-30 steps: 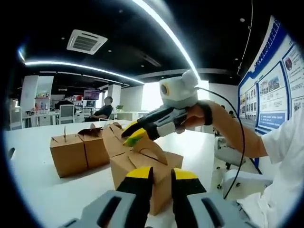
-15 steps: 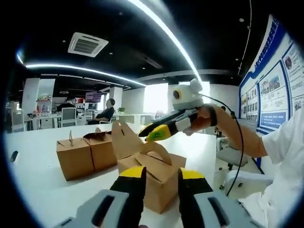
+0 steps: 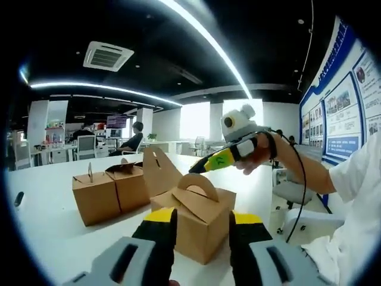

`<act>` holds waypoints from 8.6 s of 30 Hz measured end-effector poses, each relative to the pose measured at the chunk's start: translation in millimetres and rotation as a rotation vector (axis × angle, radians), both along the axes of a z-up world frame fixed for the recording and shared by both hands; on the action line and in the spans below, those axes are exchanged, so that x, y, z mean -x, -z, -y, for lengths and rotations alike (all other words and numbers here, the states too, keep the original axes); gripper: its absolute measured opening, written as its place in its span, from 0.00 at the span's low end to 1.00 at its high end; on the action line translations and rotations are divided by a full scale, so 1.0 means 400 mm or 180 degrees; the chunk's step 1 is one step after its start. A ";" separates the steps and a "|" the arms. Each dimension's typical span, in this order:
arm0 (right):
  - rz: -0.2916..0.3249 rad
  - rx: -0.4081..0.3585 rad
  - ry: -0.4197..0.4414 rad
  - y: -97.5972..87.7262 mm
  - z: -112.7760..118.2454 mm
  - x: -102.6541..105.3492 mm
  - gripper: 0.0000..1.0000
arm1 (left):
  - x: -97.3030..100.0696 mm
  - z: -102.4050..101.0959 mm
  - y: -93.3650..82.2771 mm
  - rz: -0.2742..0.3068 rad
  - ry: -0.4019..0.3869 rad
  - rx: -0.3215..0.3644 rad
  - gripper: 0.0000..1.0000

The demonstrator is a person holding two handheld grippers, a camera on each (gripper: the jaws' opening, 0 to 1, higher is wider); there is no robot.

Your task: Pick up one paper box from the group, open the paper box, and remove the item inside

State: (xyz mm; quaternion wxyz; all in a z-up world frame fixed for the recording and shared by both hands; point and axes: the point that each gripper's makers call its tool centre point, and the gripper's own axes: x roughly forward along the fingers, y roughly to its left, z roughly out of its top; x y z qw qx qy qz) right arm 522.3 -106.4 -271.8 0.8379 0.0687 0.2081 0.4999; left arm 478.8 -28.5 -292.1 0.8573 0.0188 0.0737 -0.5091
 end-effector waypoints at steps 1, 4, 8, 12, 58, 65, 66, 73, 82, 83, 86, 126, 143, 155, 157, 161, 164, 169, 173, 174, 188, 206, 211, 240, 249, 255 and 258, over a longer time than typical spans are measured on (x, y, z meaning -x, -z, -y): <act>-0.0012 0.0009 0.0014 0.006 0.003 -0.001 0.28 | 0.000 0.001 0.001 0.0001 0.0005 -0.0005 0.36; -0.0117 -0.0033 -0.0004 0.016 0.004 0.007 0.28 | 0.002 0.005 0.001 0.0013 0.0024 -0.0017 0.36; -0.0239 -0.0117 -0.0016 0.017 -0.001 0.018 0.27 | 0.004 0.004 0.004 0.0036 0.0024 -0.0057 0.37; -0.0313 -0.0092 0.0017 0.027 -0.008 0.023 0.25 | 0.004 -0.002 0.006 0.0032 0.0011 -0.0063 0.37; -0.0371 -0.0037 -0.0092 0.048 -0.031 0.006 0.14 | 0.006 0.014 0.029 -0.0001 0.0027 -0.0134 0.36; -0.0332 -0.0085 -0.0022 0.046 -0.027 -0.010 0.05 | 0.001 0.009 0.029 0.0012 -0.0006 -0.0138 0.35; -0.0336 -0.0134 -0.0039 0.041 -0.029 -0.009 0.04 | -0.001 0.009 0.026 0.0020 -0.0014 -0.0126 0.35; -0.0220 -0.0125 -0.0055 0.034 -0.036 -0.008 0.04 | -0.002 0.010 0.024 0.0015 -0.0017 -0.0111 0.35; -0.0166 -0.0169 -0.0025 0.022 -0.032 -0.010 0.04 | 0.000 0.011 0.025 0.0023 -0.0019 -0.0119 0.35; -0.0163 -0.0183 -0.0018 0.020 -0.032 -0.009 0.04 | 0.000 0.011 0.024 0.0021 -0.0021 -0.0115 0.35; -0.0151 -0.0212 -0.0013 0.015 -0.027 -0.008 0.04 | -0.004 0.009 0.028 0.0029 -0.0040 -0.0134 0.35; 0.0408 -0.0504 -0.0003 -0.091 -0.021 0.059 0.03 | 0.008 0.035 0.048 0.0075 -0.0083 -0.0210 0.35; 0.0737 -0.0494 -0.0383 -0.123 -0.054 0.139 0.03 | 0.003 0.027 0.048 0.0058 -0.0100 -0.0196 0.35; 0.0896 -0.0419 -0.0583 -0.104 -0.066 0.190 0.03 | 0.006 0.030 0.051 0.0049 -0.0096 -0.0195 0.35; 0.0911 -0.0404 -0.0582 -0.105 -0.066 0.189 0.03 | 0.006 0.032 0.051 0.0062 -0.0097 -0.0208 0.35; 0.1013 -0.0305 -0.0596 -0.115 -0.066 0.182 0.03 | 0.010 0.035 0.050 0.0039 -0.0076 -0.0185 0.35; 0.1124 -0.0168 -0.0512 -0.119 -0.063 0.154 0.03 | 0.006 0.037 0.051 0.0005 -0.0107 -0.0175 0.35; 0.1281 0.0018 -0.0439 -0.124 -0.060 0.115 0.03 | 0.005 0.039 0.053 0.0031 -0.0246 -0.0233 0.34; 0.1551 0.0162 -0.0580 -0.125 -0.056 0.138 0.03 | 0.003 0.046 0.055 0.0066 -0.0415 -0.0333 0.33; 0.1601 0.0160 -0.0656 -0.125 -0.058 0.155 0.03 | -0.005 0.049 0.055 0.0073 -0.0453 -0.0353 0.32; 0.1551 0.0377 -0.1074 -0.048 -0.075 0.259 0.03 | -0.035 0.043 0.058 0.0058 -0.0552 -0.0334 0.27; 0.1508 0.0713 -0.1110 0.033 0.001 0.261 0.04 | 0.023 0.022 -0.007 0.0009 -0.0067 0.0031 0.28; 0.1582 0.0694 -0.1114 0.020 -0.001 0.264 0.04 | 0.013 0.017 -0.039 0.0082 -0.0143 0.0194 0.28; 0.1372 0.0279 -0.0949 -0.003 0.047 0.274 0.28 | 0.011 0.089 0.017 0.0151 -0.0136 -0.0047 0.32; 0.1382 0.0389 -0.0110 -0.029 0.062 0.121 0.27 | 0.015 0.094 0.018 0.0230 -0.0135 -0.0126 0.33; 0.1338 0.0330 -0.0195 -0.019 0.042 0.131 0.27 | 0.012 0.088 0.019 0.0223 -0.0138 -0.0124 0.33; 0.1343 0.0368 -0.0172 -0.014 0.043 0.131 0.27 | 0.012 0.090 0.020 0.0220 -0.0122 -0.0135 0.33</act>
